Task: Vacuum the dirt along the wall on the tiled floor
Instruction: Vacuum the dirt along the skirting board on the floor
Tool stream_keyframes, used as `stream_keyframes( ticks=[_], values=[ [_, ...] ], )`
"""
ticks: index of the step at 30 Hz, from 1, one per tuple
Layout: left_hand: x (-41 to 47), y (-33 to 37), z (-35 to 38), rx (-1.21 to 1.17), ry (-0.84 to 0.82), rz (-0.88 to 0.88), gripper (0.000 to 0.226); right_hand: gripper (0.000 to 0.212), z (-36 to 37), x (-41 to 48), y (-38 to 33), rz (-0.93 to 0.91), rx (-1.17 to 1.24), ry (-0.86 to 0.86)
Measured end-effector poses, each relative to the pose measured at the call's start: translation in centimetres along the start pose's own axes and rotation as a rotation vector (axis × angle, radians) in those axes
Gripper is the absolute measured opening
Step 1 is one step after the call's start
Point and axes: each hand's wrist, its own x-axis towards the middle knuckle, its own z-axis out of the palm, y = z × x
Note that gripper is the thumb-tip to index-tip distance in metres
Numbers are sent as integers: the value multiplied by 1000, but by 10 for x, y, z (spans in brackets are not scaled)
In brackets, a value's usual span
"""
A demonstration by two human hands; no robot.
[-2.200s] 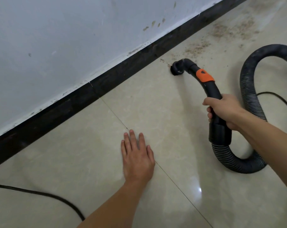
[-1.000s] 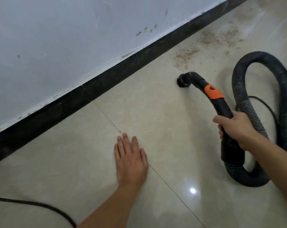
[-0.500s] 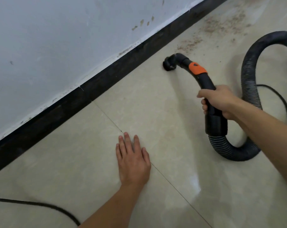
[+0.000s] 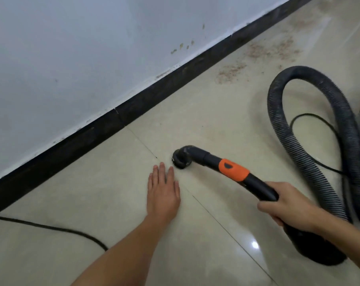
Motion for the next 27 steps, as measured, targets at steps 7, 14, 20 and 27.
stream_keyframes(
  ticks=[7,14,20,27],
  values=[
    [-76,-55,-7,-8,36,-42,48,13,65,49,-70,-122,-35,12],
    [-102,-89,-24,18,-51,-109,43,15,89,61,-98,-151,-96,64],
    [-98,-80,-27,8,-88,-175,40,13,30,20,-18,10,-15,325],
    [-110,-68,-33,17,-95,-139,40,11,15,32,-19,143,536,362]
  ],
)
